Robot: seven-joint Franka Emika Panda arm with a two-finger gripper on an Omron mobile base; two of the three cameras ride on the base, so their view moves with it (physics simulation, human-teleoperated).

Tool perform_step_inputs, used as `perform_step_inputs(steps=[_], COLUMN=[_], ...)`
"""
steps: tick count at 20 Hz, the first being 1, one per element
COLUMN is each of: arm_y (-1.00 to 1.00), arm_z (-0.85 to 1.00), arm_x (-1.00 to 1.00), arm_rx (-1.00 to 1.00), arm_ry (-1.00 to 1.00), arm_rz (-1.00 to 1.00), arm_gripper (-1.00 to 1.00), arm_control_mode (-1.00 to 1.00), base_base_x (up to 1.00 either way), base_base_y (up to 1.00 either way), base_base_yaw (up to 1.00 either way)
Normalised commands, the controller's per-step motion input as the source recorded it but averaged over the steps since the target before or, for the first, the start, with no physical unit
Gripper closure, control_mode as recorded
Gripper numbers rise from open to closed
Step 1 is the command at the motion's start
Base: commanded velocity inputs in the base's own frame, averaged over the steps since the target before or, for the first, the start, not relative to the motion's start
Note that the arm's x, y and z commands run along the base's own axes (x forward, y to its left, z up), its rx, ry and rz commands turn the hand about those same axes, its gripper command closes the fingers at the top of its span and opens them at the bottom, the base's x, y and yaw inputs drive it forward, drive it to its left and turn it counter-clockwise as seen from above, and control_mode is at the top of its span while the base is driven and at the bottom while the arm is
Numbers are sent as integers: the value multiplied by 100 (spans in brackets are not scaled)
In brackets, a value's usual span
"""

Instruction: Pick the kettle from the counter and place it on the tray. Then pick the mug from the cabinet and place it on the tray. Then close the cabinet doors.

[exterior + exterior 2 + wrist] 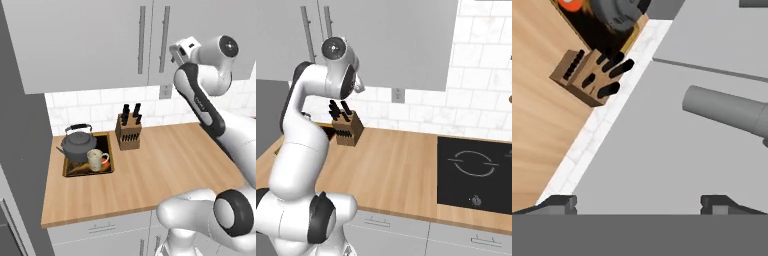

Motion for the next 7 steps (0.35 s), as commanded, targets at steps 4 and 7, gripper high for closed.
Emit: perform_step_inputs(steps=[4, 7], arm_y=[-20, -21], arm_z=[-28, -11], arm_x=[-14, -30], arm_rx=[0, 0], arm_ry=[6, 0], arm_rz=[-10, -9], arm_gripper=[-100, -100], arm_control_mode=[-100, -100], base_base_x=[0, 0], base_base_y=[0, 0], base_base_yaw=[0, 0])
